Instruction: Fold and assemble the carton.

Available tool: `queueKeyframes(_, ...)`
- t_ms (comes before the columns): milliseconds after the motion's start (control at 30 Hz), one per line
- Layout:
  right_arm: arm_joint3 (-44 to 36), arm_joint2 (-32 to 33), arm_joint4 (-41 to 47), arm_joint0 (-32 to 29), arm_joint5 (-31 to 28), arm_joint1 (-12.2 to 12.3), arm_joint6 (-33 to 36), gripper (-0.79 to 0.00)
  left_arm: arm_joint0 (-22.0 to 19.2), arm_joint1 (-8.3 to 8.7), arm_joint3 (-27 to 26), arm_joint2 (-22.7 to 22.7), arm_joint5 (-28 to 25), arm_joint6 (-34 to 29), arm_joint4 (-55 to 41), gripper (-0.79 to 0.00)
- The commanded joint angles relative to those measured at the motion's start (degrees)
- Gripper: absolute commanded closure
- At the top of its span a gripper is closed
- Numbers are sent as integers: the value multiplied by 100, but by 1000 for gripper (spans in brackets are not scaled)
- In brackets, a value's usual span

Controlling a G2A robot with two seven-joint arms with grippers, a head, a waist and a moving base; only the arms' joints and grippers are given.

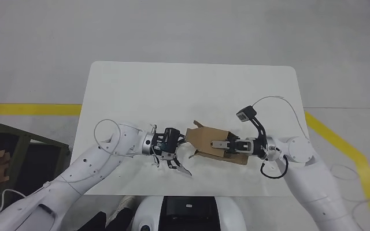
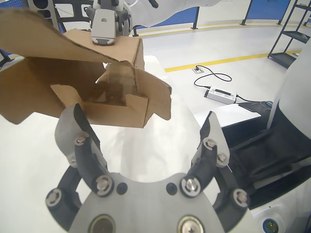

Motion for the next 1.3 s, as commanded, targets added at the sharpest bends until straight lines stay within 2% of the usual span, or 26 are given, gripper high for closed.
queueKeyframes(0, -1, -28, 10, 11, -1, -4, 14, 0, -3, 11, 4, 18, 0, 5, -36, -785)
queueKeyframes(867, 39, -102, 187, -10, -2, -12, 94, 0, -144, 114, 71, 386, 0, 149, -806, -785)
queueKeyframes(1133, 44, -83, 217, -22, -3, -9, 96, 0, -281, 164, 162, 631, 0, 262, -1080, -650)
queueKeyframes(1267, 45, -83, 227, -19, 4, -9, 100, 0, -370, 187, 215, 773, 0, 343, -1213, -508)
